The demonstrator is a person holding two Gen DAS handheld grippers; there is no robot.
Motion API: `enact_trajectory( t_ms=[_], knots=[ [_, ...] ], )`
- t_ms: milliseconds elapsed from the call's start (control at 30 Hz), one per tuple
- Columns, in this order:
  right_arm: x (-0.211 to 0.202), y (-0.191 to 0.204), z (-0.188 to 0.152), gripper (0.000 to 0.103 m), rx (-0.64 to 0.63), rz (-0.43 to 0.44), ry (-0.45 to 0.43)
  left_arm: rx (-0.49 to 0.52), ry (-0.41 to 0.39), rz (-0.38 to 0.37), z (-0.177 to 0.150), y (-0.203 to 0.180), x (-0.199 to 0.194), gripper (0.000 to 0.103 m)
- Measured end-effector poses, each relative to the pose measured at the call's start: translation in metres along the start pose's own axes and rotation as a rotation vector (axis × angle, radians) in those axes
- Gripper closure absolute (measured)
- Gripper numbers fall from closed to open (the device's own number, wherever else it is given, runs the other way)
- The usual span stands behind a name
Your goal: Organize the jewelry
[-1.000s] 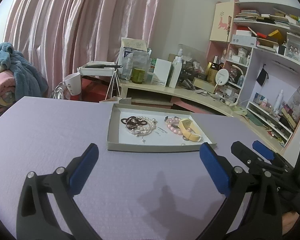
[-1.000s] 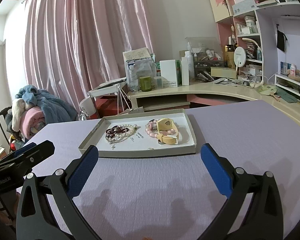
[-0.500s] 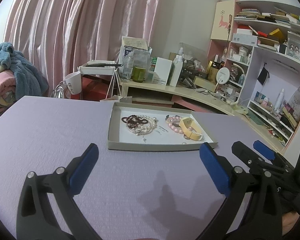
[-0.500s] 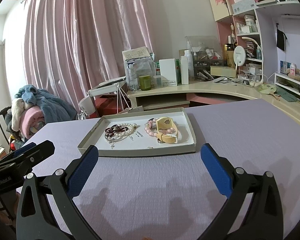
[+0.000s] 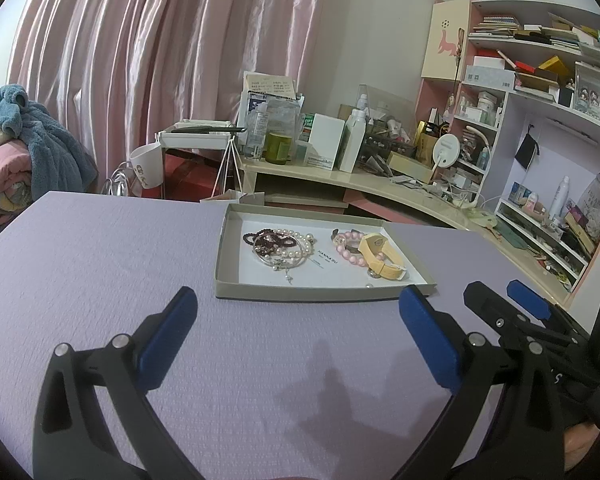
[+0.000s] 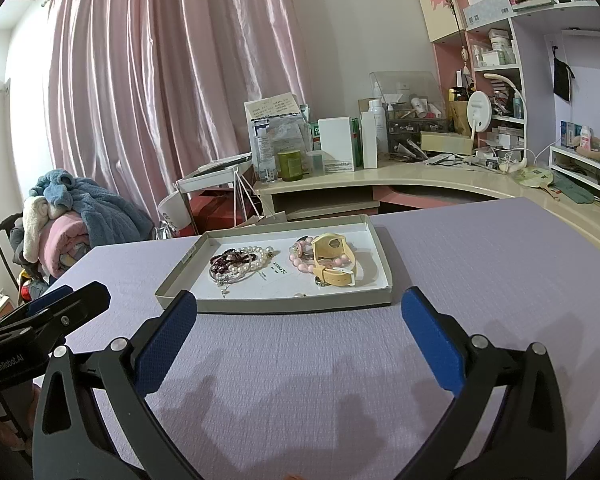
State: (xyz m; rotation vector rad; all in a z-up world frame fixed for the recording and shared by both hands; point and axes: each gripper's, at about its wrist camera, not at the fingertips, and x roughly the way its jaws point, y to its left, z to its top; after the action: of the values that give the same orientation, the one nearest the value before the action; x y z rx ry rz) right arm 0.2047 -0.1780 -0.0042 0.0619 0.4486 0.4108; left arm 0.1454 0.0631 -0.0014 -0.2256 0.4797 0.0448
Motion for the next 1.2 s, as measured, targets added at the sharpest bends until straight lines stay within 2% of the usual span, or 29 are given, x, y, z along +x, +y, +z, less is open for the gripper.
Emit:
enact_trajectory(
  t_ms=[1200],
  knots=[
    [-0.0004, -0.0003, 0.0008, 0.001, -0.001, 0.0, -0.001, 0.001, 0.0, 0.002, 0.001, -0.0032, -0.0012, 0.002]
  ],
)
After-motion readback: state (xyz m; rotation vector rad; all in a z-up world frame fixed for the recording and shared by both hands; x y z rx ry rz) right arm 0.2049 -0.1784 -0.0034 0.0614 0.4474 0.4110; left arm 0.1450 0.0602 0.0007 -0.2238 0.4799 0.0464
